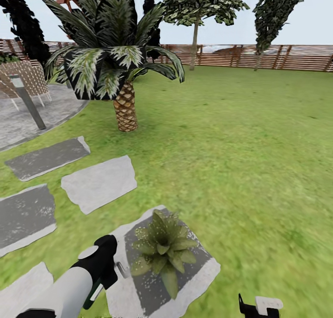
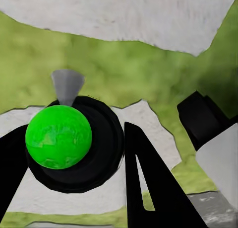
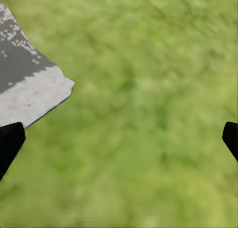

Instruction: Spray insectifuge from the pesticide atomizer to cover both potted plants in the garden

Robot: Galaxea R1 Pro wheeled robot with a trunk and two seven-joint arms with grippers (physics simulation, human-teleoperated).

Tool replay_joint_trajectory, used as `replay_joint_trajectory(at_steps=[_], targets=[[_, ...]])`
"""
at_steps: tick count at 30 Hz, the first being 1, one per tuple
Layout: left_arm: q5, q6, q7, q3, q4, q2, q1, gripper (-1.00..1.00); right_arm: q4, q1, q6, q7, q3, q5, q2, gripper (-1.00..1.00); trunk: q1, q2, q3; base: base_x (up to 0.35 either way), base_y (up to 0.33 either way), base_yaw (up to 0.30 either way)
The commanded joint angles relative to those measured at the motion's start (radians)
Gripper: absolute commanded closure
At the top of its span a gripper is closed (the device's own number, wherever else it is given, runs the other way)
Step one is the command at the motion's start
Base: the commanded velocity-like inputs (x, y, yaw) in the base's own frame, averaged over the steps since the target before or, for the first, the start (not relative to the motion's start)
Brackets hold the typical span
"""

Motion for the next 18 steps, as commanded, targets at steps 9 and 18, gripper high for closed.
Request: replay_joint_trajectory(at_steps=[9, 18], targets=[[-0.004, 0.003, -0.007, -0.003, -0.001, -0.005, 0.027, 1.00, 0.001, 0.000, -0.003, -0.004, -0.007, 0.011, 0.000, -1.00, 0.000, 0.000, -0.001, 0.000, 0.000, 0.073], [-0.004, 0.003, -0.007, -0.001, 0.000, 0.001, 0.035, 1.00, 0.001, 0.000, -0.004, -0.004, -0.007, 0.010, 0.000, -1.00, 0.000, 0.000, -0.001, 0.116, -0.094, 0.000]])
